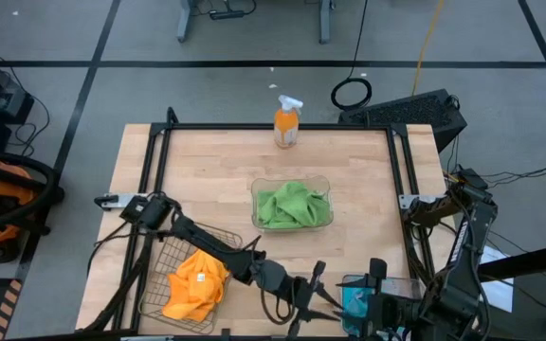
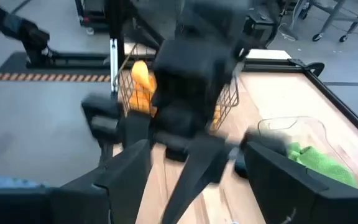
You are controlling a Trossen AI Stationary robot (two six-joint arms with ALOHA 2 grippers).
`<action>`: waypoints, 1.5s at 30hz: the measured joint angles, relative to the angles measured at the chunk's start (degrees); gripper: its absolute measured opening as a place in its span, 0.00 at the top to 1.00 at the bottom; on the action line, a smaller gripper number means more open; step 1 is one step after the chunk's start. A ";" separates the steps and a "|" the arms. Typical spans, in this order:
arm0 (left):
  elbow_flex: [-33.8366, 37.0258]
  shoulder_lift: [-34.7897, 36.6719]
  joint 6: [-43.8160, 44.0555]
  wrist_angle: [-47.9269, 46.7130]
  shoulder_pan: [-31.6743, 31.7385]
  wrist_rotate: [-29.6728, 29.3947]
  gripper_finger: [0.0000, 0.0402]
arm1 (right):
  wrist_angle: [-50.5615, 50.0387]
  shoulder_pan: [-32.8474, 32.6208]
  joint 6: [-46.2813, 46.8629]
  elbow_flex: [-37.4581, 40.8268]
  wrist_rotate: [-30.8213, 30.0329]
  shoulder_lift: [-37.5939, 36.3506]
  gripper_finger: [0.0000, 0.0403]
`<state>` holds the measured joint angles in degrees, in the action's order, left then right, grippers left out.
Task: Sort microfiber towel by color & place in baskets
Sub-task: Put the blue towel into the bottom transparent bin
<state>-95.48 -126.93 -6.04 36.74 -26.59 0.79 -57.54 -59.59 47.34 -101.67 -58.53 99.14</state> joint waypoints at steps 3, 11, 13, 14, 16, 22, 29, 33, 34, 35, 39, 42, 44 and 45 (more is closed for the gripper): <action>0.02 -2.12 1.26 2.72 -0.24 0.78 0.69 | 1.07 0.00 -0.01 0.00 -0.11 0.12 0.37; -4.31 -9.14 1.28 9.37 -0.81 0.68 0.69 | 2.02 -0.52 -4.98 0.00 0.40 2.44 0.37; -5.78 -10.33 1.29 9.44 -0.81 0.63 0.69 | 2.12 -0.53 -6.29 0.00 0.04 3.24 0.37; -6.31 -10.73 1.31 9.34 -0.82 0.50 0.69 | 2.14 -0.57 -6.42 0.00 -0.05 3.64 0.37; -7.34 -11.50 1.36 9.33 -0.83 -0.16 0.69 | 2.13 -0.57 -6.75 0.00 0.18 4.37 0.37; -7.50 -12.22 1.29 8.96 -0.81 -0.79 0.69 | 4.09 -0.95 -8.58 0.00 1.15 5.77 0.37; -7.58 -12.20 1.23 11.05 -0.81 -0.76 0.69 | 9.86 -1.87 -19.91 0.00 1.91 5.77 0.47; -7.58 -12.20 1.20 12.36 -0.82 0.69 0.69 | 9.97 -2.01 -22.13 -0.01 1.89 5.77 0.63; -7.58 -12.20 1.20 12.36 -0.94 0.71 0.69 | 9.97 -2.01 -22.41 0.00 1.83 5.77 0.67; -7.58 -12.20 1.20 12.36 -0.94 0.73 0.69 | 9.99 -2.01 -22.80 0.00 1.77 5.77 0.70; -7.58 -12.20 1.20 11.73 -0.94 0.81 0.69 | 10.09 -1.87 -23.77 0.00 1.45 5.77 0.79; -7.58 -12.20 1.21 10.11 -0.94 0.84 0.69 | 9.93 -1.86 -22.78 0.00 -0.32 5.77 0.79; -7.56 -12.20 1.26 9.71 -0.94 0.78 0.69 | 9.08 -1.86 -20.60 -0.02 -1.60 5.77 0.77; -7.56 -12.20 1.27 9.21 -0.94 0.71 0.69 | 8.27 -1.86 -19.30 0.00 -1.57 5.77 0.75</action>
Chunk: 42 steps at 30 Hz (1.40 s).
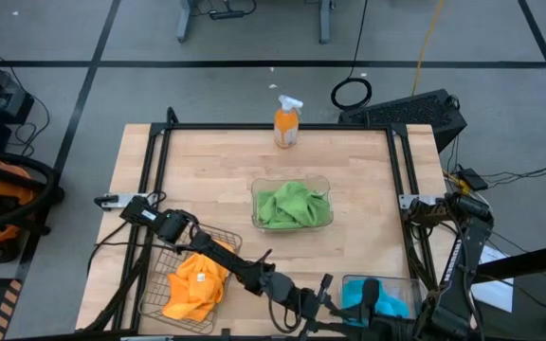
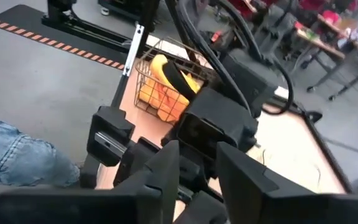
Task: Sort microfiber towel by color & place in baskets
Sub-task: Put the blue towel into the bottom transparent bin
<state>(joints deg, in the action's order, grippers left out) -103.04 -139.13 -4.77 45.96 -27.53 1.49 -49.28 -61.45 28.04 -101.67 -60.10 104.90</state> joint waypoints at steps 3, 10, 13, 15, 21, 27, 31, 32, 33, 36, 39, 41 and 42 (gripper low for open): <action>0.00 0.02 1.64 -3.02 0.00 -0.71 0.69 | -3.11 0.00 6.22 0.00 0.54 0.00 0.70; 0.05 0.02 5.96 -15.07 1.15 -1.73 0.69 | -11.91 0.00 30.25 0.00 12.72 0.01 0.61; 0.07 0.02 5.96 -15.93 1.97 -4.84 0.69 | -13.77 0.00 37.37 0.00 17.00 0.75 0.60; 0.04 0.10 5.95 -17.54 2.70 -6.27 0.69 | -14.84 -0.01 39.91 -0.01 19.59 1.69 0.60; 0.09 0.54 8.74 -22.38 3.70 -4.84 0.69 | -24.46 -0.10 47.82 -0.02 27.75 6.56 0.69; 0.11 4.44 8.98 -36.71 1.80 -4.56 0.69 | -34.40 -1.59 56.06 -0.02 31.67 11.24 0.84; 0.09 8.95 7.38 -40.44 -0.52 -4.63 0.69 | -37.02 -3.07 58.40 -0.02 34.68 13.68 0.93; 0.09 10.16 6.55 -41.27 -1.30 -4.65 0.69 | -37.05 -3.34 58.84 -0.02 36.52 14.13 0.95; 0.07 11.00 5.77 -41.09 -2.02 -4.62 0.69 | -37.05 -3.67 59.63 -0.02 38.55 14.47 0.97; 0.00 13.00 3.50 -42.19 -3.84 -5.10 0.69 | -36.74 -5.06 63.85 -0.02 43.86 14.86 0.99; 0.04 13.74 2.40 -42.47 -4.96 -6.49 0.69 | -36.20 -7.02 69.18 -0.02 48.16 14.65 0.98; 0.06 14.01 2.30 -42.59 -5.54 -6.96 0.69 | -36.27 -8.09 71.80 -0.02 50.72 14.44 0.98; 0.08 14.15 2.12 -43.12 -5.78 -7.24 0.69 | -36.26 -8.62 72.57 -0.05 51.32 14.29 0.98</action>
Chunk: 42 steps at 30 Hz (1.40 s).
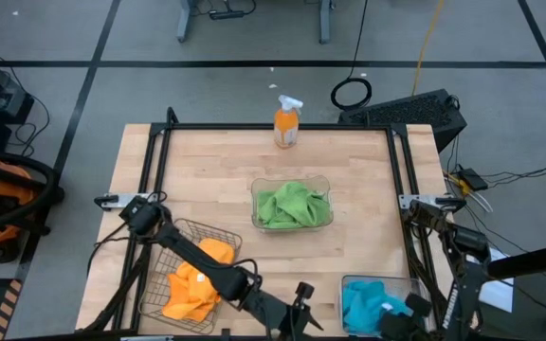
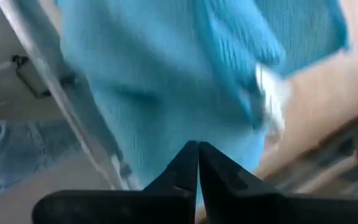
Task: Sort microfiber towel by color & place in baskets
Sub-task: Put the blue towel into the bottom transparent bin, then return to Home Position
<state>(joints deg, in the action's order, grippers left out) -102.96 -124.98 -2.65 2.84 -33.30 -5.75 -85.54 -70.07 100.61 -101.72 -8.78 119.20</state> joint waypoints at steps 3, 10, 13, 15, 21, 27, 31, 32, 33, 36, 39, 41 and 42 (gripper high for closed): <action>0.01 0.41 -0.27 -2.04 -0.49 -1.36 0.69 | 0.62 -1.09 1.11 -1.31 -0.07 -0.17 0.98; 0.01 2.99 -0.83 -8.88 -1.33 -5.32 0.69 | -2.57 -1.83 -1.38 -9.44 -13.22 -0.55 0.98; 0.01 4.22 -0.93 -11.00 -1.33 -6.90 0.69 | -3.86 -1.23 -7.41 -10.56 -28.55 -0.59 0.99; 0.01 5.07 -0.88 -11.33 -1.35 -7.80 0.69 | -4.07 0.07 -11.02 -9.20 -33.20 -0.63 0.99; 0.29 7.85 -2.61 -14.97 -2.51 -8.22 0.69 | -4.30 5.68 -14.71 -0.37 -26.62 -0.57 1.00; 3.50 11.74 -0.67 -20.76 -4.39 -11.20 0.69 | -0.88 6.38 -13.18 7.04 -15.04 -0.46 1.00; 6.16 13.67 -0.40 -20.58 -5.89 -13.65 0.69 | 2.43 4.57 -11.26 8.40 -15.15 -0.59 1.00; 6.50 13.84 0.07 -20.35 -6.04 -14.17 0.69 | 2.92 4.02 -10.31 8.57 -15.05 -0.59 1.00; 6.81 14.09 0.45 -20.50 -6.18 -14.93 0.69 | 3.09 3.52 -9.42 8.59 -15.03 -0.59 1.00; 6.89 14.37 1.39 -22.14 -6.82 -17.08 0.69 | 1.81 1.96 -5.87 8.57 -15.19 -0.80 1.00; 6.89 14.38 1.77 -24.62 -7.88 -18.91 0.69 | -1.08 1.01 -2.38 7.54 -15.22 -2.34 1.00; 6.89 14.37 1.65 -26.70 -8.24 -19.36 0.69 | -3.08 0.68 -1.56 6.17 -16.95 -3.91 1.00; 6.89 14.37 1.07 -27.78 -8.21 -19.53 0.69 | -3.98 0.69 -1.62 5.28 -18.25 -4.83 1.00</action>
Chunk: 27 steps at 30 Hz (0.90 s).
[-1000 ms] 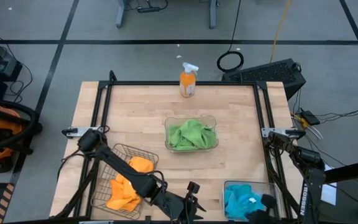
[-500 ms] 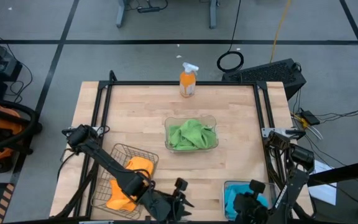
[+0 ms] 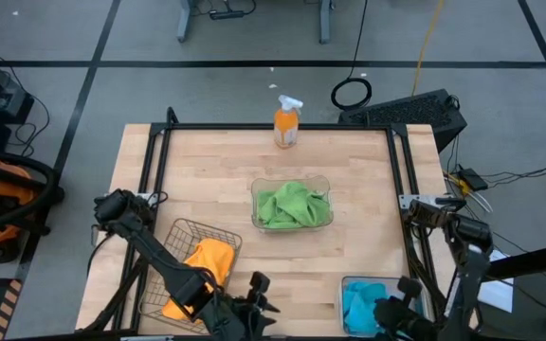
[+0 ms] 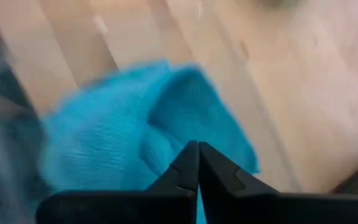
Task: Sort microfiber towel by color & place in baskets
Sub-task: Return to Home Position
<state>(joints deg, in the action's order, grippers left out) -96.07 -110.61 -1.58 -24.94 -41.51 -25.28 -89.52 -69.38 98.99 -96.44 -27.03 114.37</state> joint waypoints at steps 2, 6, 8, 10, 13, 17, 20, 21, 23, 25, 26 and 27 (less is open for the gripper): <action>0.00 0.00 -0.12 -1.99 0.59 -0.22 0.69 | -0.39 0.06 -1.78 -1.76 -3.82 -1.95 1.00; 0.00 0.21 0.88 -4.53 2.47 -0.35 0.69 | -0.38 1.21 -10.74 -3.37 -9.50 -7.21 1.00; 0.02 0.91 1.19 -6.11 3.54 -0.61 0.69 | -0.54 2.09 -16.04 -3.35 -11.57 -9.96 1.00; 0.02 2.07 1.24 -6.70 4.94 -0.97 0.69 | -0.42 3.01 -21.64 -3.35 -16.67 -12.85 1.00; 0.01 4.19 1.25 -8.75 7.25 -2.68 0.69 | -0.51 4.84 -30.44 -3.35 -24.34 -16.97 1.00; 0.00 7.40 1.15 -11.14 9.68 -4.10 0.69 | -0.40 7.89 -41.16 -2.56 -30.58 -21.47 1.00; 2.48 10.06 -1.11 -7.86 11.78 -4.27 0.69 | -0.34 11.65 -46.59 1.39 -31.47 -25.40 1.00; 4.41 11.12 -2.00 -6.33 12.87 -3.55 0.69 | 0.19 13.24 -47.63 3.42 -31.16 -26.92 1.00; 9.25 13.26 -2.21 -2.15 15.32 -1.33 0.69 | 4.42 16.28 -50.67 8.99 -30.77 -30.47 1.00; 15.04 15.92 -2.01 1.23 17.20 -0.59 0.69 | 12.91 19.20 -56.92 15.76 -28.62 -34.65 1.00; 18.11 17.20 -2.03 3.72 17.86 -0.20 0.69 | 17.99 20.58 -60.99 19.15 -26.86 -36.74 1.00; 20.86 18.59 -2.30 6.41 18.41 0.23 0.69 | 23.91 22.06 -65.47 23.10 -24.41 -39.21 1.00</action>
<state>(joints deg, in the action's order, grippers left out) -75.21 -92.02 -3.88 -18.53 -23.09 -25.05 -65.61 -47.32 33.52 -73.33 -51.43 75.16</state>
